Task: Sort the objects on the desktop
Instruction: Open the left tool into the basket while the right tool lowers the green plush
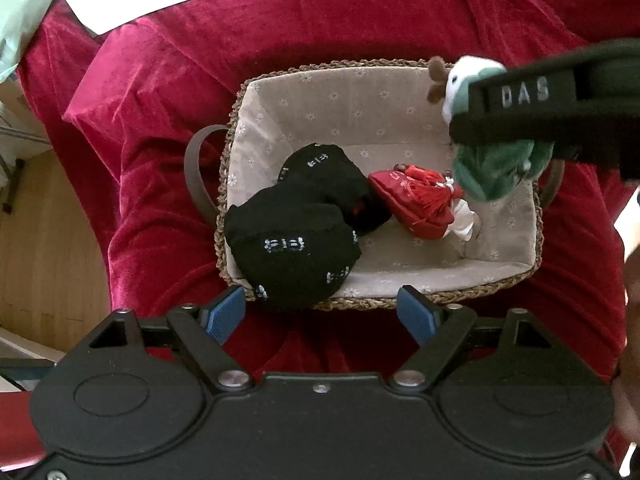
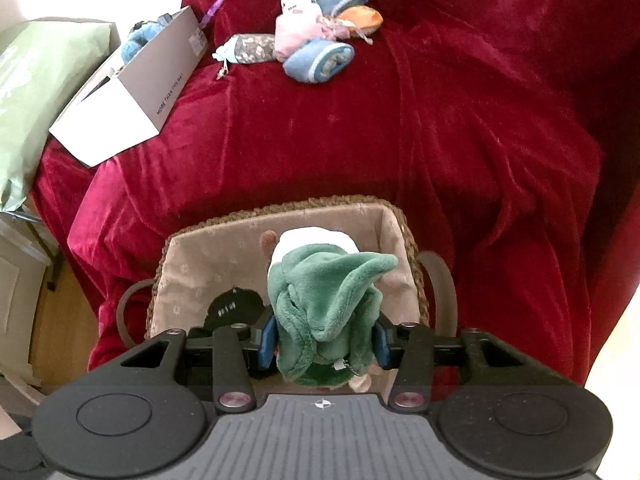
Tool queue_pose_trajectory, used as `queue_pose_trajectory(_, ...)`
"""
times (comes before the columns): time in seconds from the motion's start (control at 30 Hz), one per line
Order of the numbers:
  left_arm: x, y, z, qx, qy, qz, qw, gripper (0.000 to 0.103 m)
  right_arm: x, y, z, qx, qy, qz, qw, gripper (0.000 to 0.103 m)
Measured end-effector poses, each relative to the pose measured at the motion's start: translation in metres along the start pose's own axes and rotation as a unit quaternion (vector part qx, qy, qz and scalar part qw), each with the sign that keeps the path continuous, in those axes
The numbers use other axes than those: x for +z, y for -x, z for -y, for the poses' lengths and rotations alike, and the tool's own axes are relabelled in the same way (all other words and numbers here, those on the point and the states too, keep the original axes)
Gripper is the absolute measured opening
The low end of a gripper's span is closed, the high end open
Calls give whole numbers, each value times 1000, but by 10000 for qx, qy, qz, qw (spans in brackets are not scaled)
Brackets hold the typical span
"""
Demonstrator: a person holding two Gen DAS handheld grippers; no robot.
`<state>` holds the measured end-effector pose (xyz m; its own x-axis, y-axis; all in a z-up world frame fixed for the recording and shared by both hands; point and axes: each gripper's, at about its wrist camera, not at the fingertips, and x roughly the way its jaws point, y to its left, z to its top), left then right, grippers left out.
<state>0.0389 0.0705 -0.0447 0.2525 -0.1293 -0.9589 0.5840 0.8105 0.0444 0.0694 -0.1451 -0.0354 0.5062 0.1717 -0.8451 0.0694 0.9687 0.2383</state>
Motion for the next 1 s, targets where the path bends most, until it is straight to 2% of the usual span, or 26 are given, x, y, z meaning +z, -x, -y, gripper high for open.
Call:
queue_pose_trajectory(0.13,-1,1,0,21,36,3,10000,80,5,1,-3,-70,77,157,9998,54)
queue_pose_trajectory(0.47,-2,1,0,49,37,-1,10000,80,-2,-1,0,93,29,46,9999,56)
queue_pose_trajectory(0.53,-2,0,0,55,51,10,10000,80,0,2,0,82,20,162,9998,60)
queue_pose_trajectory(0.6,-2,0,0,66,75,3,9999,80,2,6,-1,83,22,294,9995,70)
queue_pose_trajectory(0.73,-2,0,1,90,92,2,9999,80,3,13,-1,-23,73,469,9989,70)
queue_pose_trajectory(1.0,-2,0,1,128,127,9,9998,80,-7,17,7,23,-77,284,9996,70)
